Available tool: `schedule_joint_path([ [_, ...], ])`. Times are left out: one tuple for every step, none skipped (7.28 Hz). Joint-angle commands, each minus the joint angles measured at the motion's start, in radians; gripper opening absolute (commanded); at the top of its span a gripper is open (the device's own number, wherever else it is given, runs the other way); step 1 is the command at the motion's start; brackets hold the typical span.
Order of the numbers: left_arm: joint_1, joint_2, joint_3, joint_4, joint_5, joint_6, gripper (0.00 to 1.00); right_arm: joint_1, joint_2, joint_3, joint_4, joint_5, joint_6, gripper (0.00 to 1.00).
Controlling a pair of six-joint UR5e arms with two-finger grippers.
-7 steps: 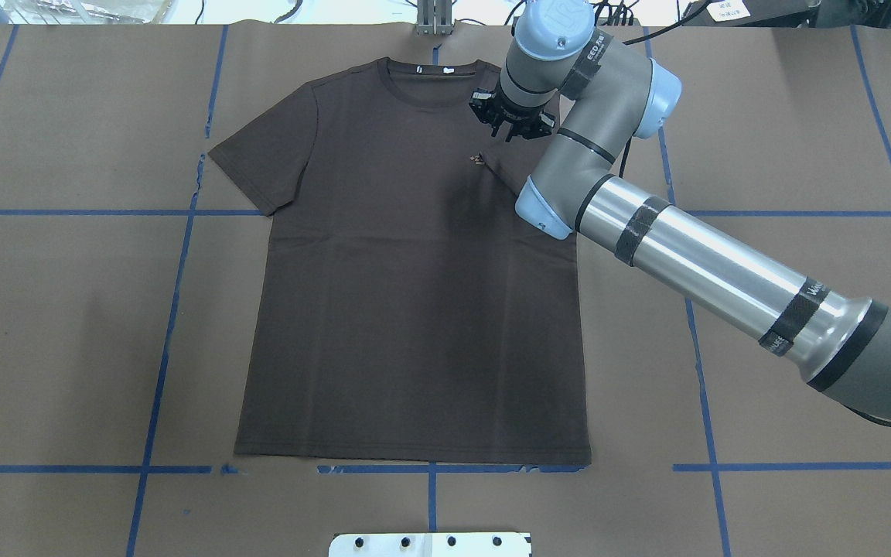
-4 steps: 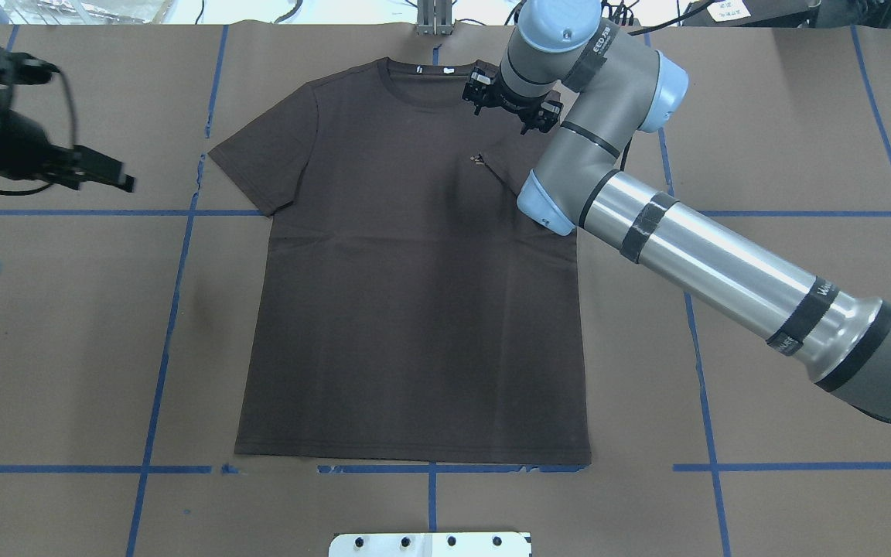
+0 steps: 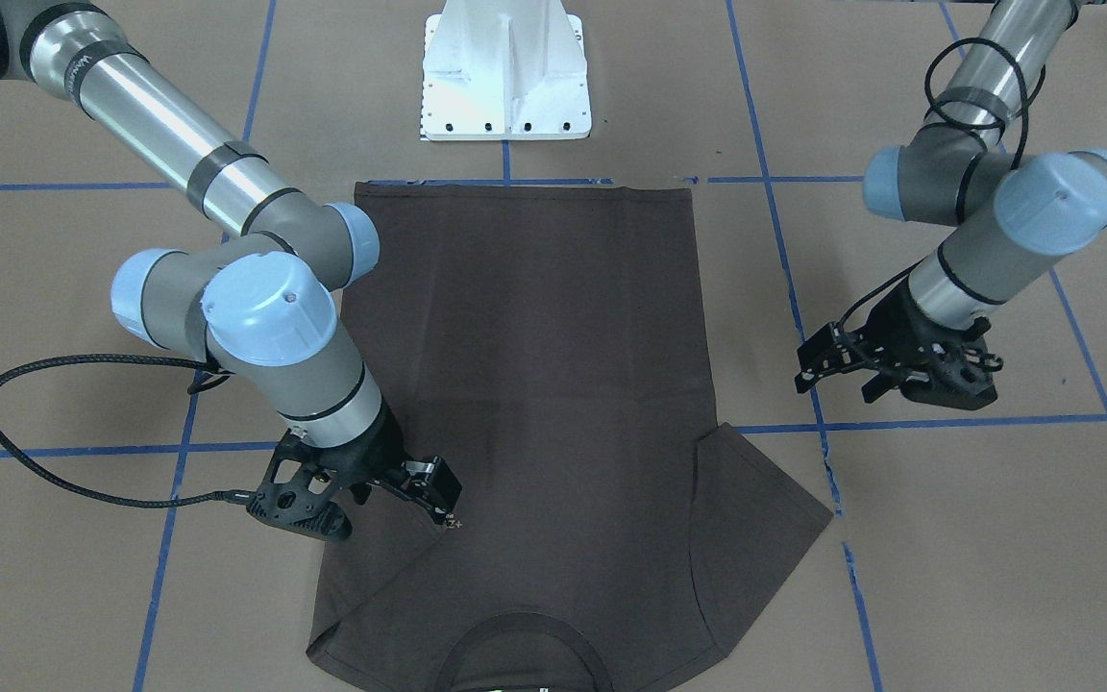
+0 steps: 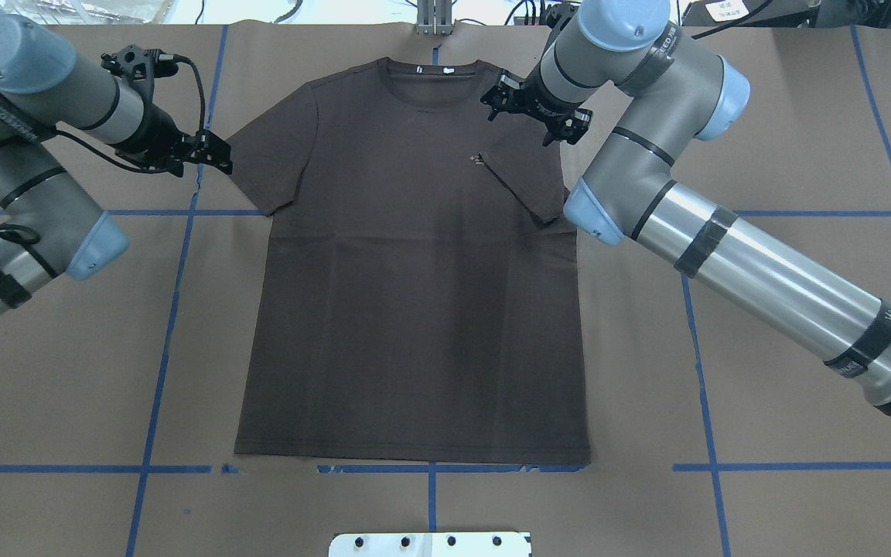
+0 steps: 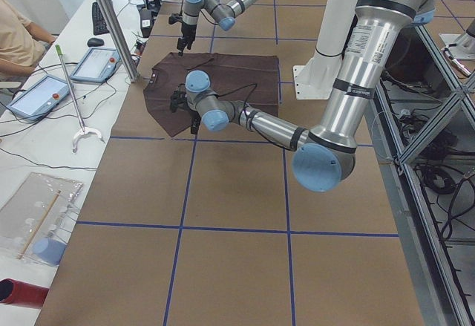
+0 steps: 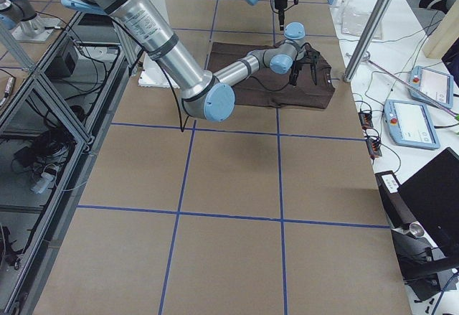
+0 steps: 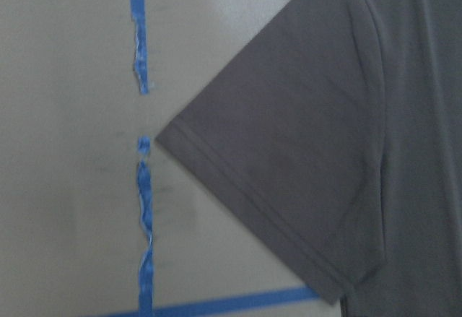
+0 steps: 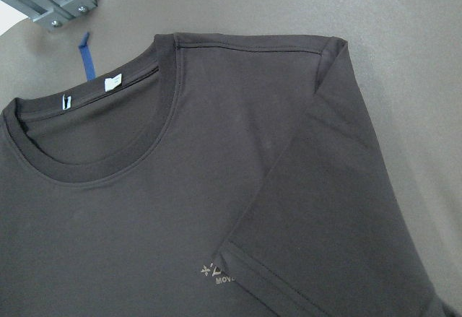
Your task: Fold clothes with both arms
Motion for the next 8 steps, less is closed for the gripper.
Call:
schedule_joint_path([
  [0.002, -0.085, 0.136, -0.007, 0.085, -0.002, 0.81, 0.013, -0.06, 0.067, 0.002, 0.027, -0.005, 1.0],
  [0.002, -0.086, 0.186, -0.062, 0.089, 0.0, 0.76, 0.014, -0.063, 0.077, 0.002, 0.031, -0.003, 1.0],
  [0.002, -0.087, 0.236, -0.142, 0.103, -0.002, 0.71, 0.014, -0.066, 0.077, 0.002, 0.031, -0.003, 1.0],
  [0.002, -0.093, 0.248, -0.147, 0.103, -0.002, 0.68, 0.012, -0.071, 0.078, 0.002, 0.031, -0.002, 1.0],
  [0.002, -0.104, 0.263, -0.147, 0.103, -0.002, 0.66, 0.012, -0.072, 0.081, 0.002, 0.031, -0.002, 1.0],
  [0.002, -0.107, 0.268, -0.147, 0.103, -0.003, 0.64, 0.01, -0.077, 0.081, 0.002, 0.031, -0.002, 1.0],
  [0.002, -0.109, 0.27, -0.147, 0.103, -0.003, 0.59, 0.009, -0.077, 0.083, 0.002, 0.029, 0.004, 1.0],
  [0.003, -0.11, 0.279, -0.147, 0.103, 0.0, 0.56, 0.009, -0.077, 0.083, 0.002, 0.029, 0.006, 1.0],
])
